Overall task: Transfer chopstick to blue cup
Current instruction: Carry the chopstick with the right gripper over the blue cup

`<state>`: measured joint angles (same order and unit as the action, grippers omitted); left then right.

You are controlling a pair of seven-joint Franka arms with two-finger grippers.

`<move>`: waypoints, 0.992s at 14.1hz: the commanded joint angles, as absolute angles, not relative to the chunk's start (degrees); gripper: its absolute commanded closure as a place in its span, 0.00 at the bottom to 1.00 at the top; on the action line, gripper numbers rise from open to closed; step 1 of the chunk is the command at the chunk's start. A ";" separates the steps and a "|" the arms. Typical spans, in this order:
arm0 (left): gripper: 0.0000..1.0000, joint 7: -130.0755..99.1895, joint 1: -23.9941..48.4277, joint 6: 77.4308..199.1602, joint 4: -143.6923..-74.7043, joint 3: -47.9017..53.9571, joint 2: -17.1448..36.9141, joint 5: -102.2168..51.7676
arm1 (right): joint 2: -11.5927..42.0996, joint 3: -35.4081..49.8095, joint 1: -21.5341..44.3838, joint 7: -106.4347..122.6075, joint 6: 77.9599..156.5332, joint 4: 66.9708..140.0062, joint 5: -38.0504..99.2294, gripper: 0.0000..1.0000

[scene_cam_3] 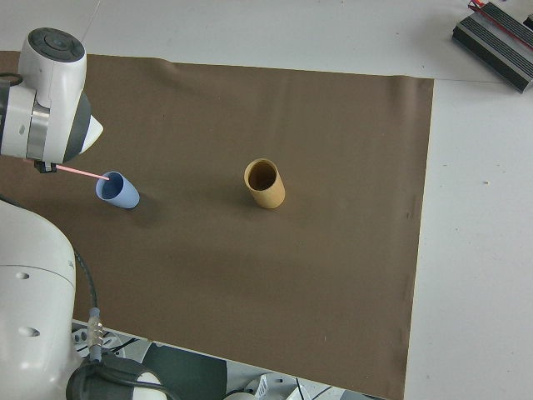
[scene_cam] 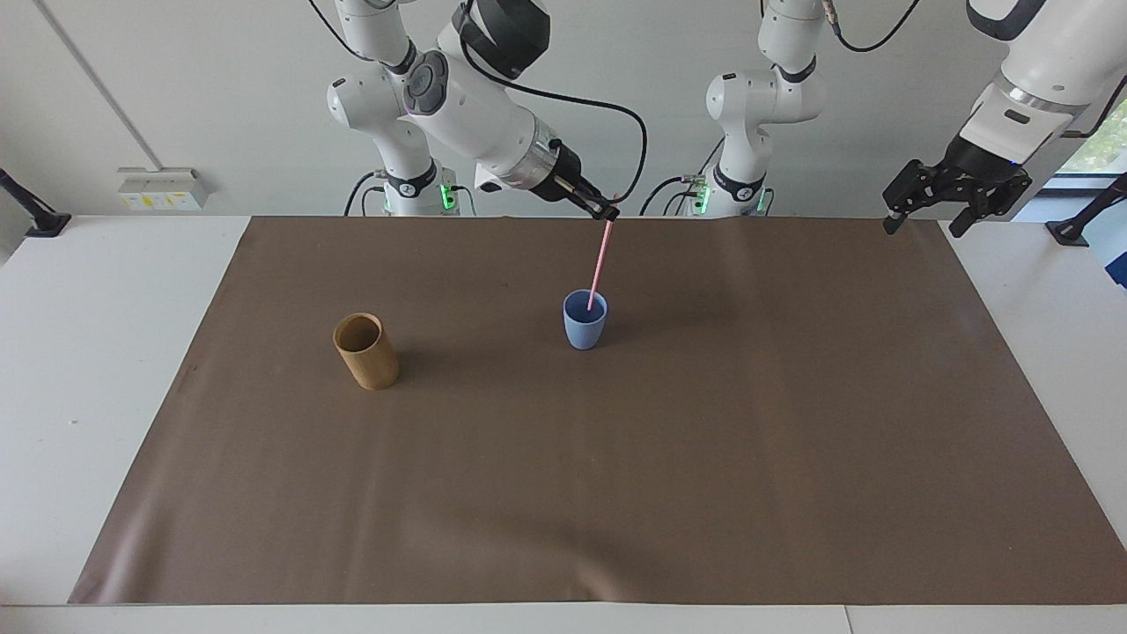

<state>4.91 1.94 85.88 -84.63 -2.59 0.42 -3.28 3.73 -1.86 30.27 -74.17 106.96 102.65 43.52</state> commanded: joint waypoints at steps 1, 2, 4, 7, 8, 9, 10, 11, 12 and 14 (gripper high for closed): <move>0.00 5.10 1.32 84.55 -83.23 -2.20 0.79 -2.72 | 1.50 -2.02 30.50 -73.47 107.06 106.69 44.91 1.00; 0.00 5.18 1.32 84.55 -83.23 -2.20 0.79 -2.72 | 1.15 -2.02 30.93 -74.69 106.70 106.96 44.91 1.00; 0.00 5.19 1.32 84.55 -83.23 -2.20 0.79 -2.72 | 0.18 -2.02 31.29 -74.71 107.40 108.88 44.82 1.00; 0.00 5.19 1.32 84.55 -83.23 -2.20 0.79 -2.72 | 0.61 -2.02 31.29 -74.10 107.84 109.86 44.83 1.00; 0.00 5.19 1.32 84.55 -83.23 -2.20 0.79 -2.72 | 0.62 -2.02 30.94 -73.57 107.84 110.39 44.91 1.00; 0.00 5.19 1.32 84.55 -83.23 -2.20 0.79 -2.72 | 0.70 -2.11 30.85 -73.91 108.89 110.39 44.91 1.00; 0.00 5.10 1.32 84.55 -83.23 -2.20 0.79 -2.72 | 1.23 -2.02 31.20 -74.09 111.25 110.48 44.91 1.00; 0.00 5.18 1.32 84.55 -83.23 -2.20 0.79 -2.72 | 2.62 -2.02 31.72 -74.00 113.27 110.48 44.83 1.00; 0.00 5.10 1.32 84.55 -83.23 -2.20 0.79 -2.72 | 3.51 -2.02 32.25 -73.39 114.68 110.22 44.82 0.88; 0.00 5.10 1.32 84.55 -83.23 -2.20 0.79 -2.72 | 4.92 -2.11 31.12 -72.69 113.04 107.94 44.48 0.10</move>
<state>4.91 1.94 85.87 -84.62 -2.59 0.42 -3.28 3.63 -1.90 31.46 -74.22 112.96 109.43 43.57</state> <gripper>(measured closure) 0.000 0.877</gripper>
